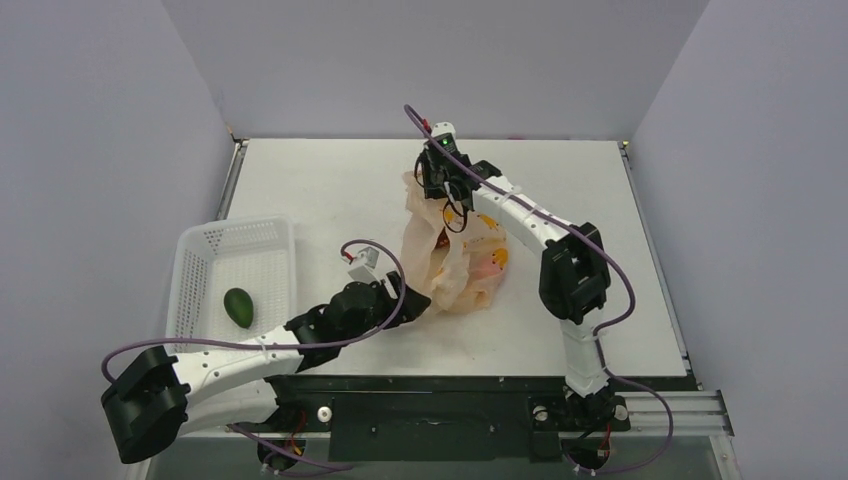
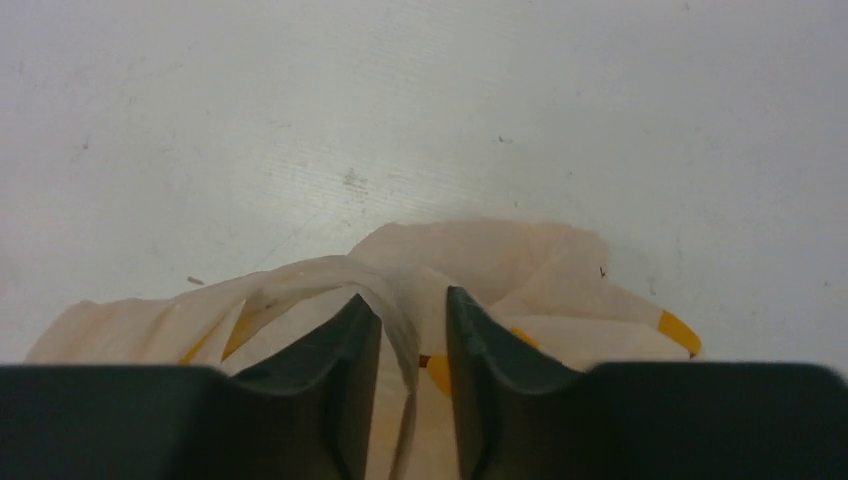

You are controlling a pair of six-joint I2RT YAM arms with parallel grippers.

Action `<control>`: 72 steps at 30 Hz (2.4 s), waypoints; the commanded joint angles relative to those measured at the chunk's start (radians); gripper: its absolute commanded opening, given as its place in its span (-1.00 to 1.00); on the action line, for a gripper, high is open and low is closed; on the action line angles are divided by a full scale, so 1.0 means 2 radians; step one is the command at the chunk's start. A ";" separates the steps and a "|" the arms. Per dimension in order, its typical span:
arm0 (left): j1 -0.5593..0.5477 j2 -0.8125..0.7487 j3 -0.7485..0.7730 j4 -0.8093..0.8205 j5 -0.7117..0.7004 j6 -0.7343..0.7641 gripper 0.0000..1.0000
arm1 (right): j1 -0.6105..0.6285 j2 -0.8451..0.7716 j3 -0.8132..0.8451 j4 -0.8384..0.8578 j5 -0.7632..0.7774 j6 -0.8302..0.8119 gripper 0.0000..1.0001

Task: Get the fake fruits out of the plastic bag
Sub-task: Adjust the plastic bag at the center of the board.

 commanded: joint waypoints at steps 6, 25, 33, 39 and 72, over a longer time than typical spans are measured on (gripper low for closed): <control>0.027 -0.074 0.156 -0.245 0.024 0.117 0.73 | 0.026 -0.180 -0.111 -0.008 0.047 0.017 0.00; 0.125 0.122 0.323 -0.220 0.074 0.231 0.85 | 0.100 -0.419 -0.376 -0.004 0.183 0.128 0.70; 0.150 0.207 0.386 -0.211 0.096 0.263 0.72 | 0.123 -0.456 -0.519 0.083 0.183 0.165 0.43; 0.206 0.282 0.421 -0.220 0.106 0.285 -0.05 | 0.136 -0.487 -0.630 0.144 0.178 0.156 -0.33; 0.249 -0.028 0.212 -0.167 0.336 0.197 0.70 | 0.188 -0.616 -0.664 0.140 0.146 0.168 0.26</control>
